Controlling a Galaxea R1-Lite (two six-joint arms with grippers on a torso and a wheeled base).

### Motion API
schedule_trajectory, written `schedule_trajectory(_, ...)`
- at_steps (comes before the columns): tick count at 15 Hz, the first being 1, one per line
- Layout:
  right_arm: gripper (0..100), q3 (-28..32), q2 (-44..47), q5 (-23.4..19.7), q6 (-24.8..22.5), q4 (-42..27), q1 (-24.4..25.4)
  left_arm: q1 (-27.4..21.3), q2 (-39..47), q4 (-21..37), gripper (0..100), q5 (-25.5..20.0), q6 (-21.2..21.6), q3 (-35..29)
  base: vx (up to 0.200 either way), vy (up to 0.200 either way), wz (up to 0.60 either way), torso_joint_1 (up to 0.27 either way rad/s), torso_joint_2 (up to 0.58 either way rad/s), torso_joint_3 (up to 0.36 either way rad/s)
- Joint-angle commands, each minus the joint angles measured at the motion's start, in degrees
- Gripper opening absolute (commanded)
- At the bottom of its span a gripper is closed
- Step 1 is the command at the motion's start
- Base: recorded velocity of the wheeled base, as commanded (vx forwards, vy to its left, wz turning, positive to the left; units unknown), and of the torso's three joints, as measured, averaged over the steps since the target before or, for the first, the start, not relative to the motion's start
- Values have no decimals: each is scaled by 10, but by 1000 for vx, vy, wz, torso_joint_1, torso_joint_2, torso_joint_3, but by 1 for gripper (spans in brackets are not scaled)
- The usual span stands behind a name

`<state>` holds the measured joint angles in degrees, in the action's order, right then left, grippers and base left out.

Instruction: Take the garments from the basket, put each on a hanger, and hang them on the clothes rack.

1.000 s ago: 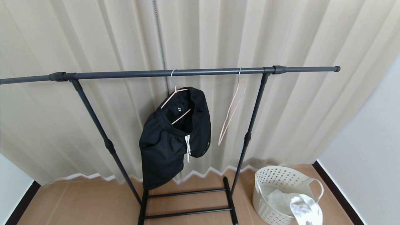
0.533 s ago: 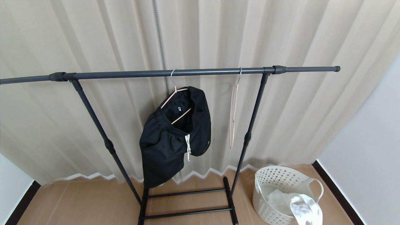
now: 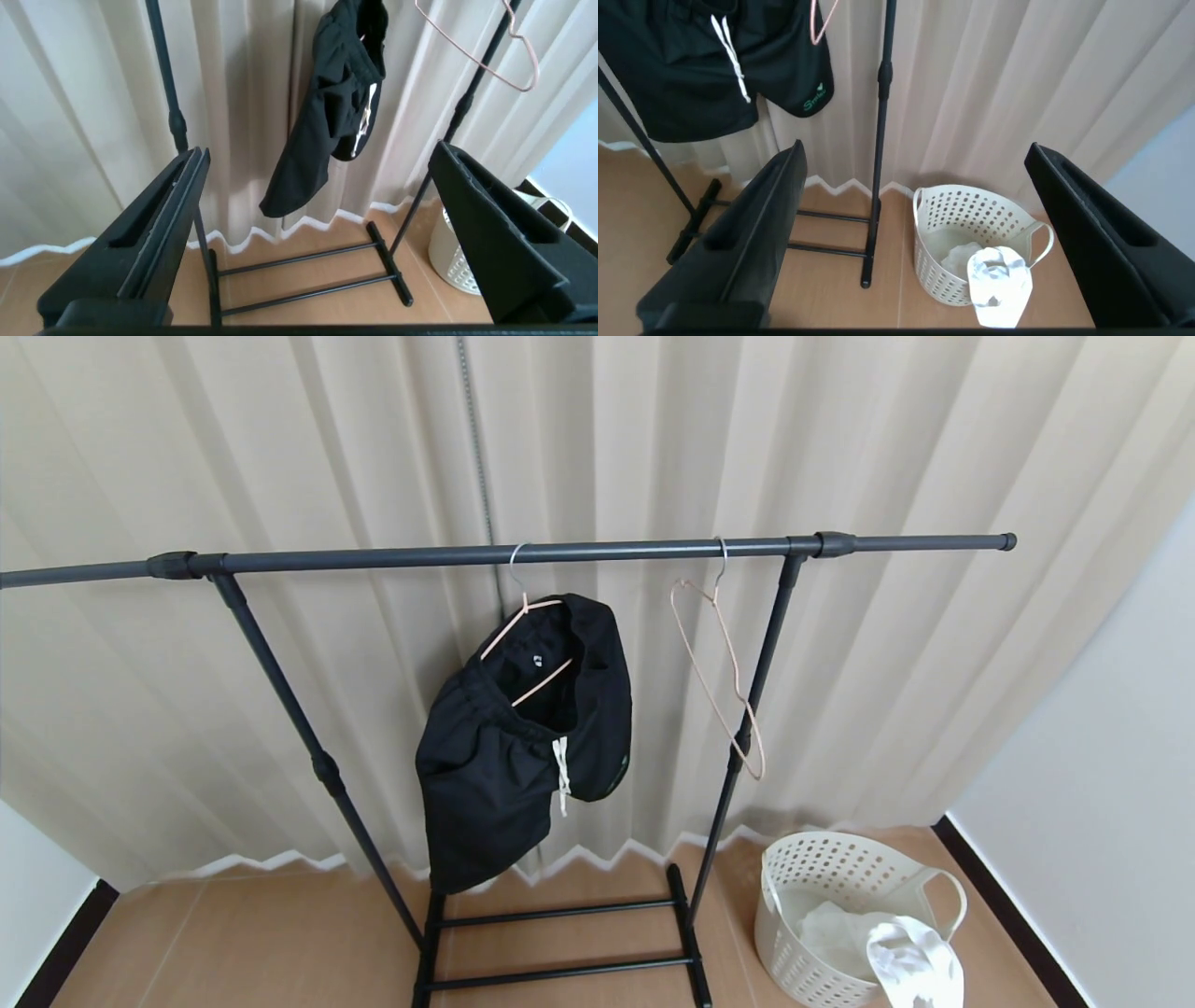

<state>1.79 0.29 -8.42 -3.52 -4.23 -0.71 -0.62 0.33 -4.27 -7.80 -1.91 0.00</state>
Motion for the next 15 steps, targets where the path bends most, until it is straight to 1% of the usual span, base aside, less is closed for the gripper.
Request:
schedule_trajectory(1, 100, 0, 0, 0, 0, 0, 0, 0, 1, -1, 100, 1, -1, 0, 0, 0, 0, 0, 0, 0)
schedule_trajectory(11, 100, 1, 0, 0, 0, -1, 0, 1, 1, -2, 100, 6, -6, 0, 0, 0, 0, 0, 0, 0)
schedule_trajectory(15, 100, 1, 0, 0, 0, -1, 0, 1, 1, -2, 100, 6, -6, 0, 0, 0, 0, -127, 315, 164)
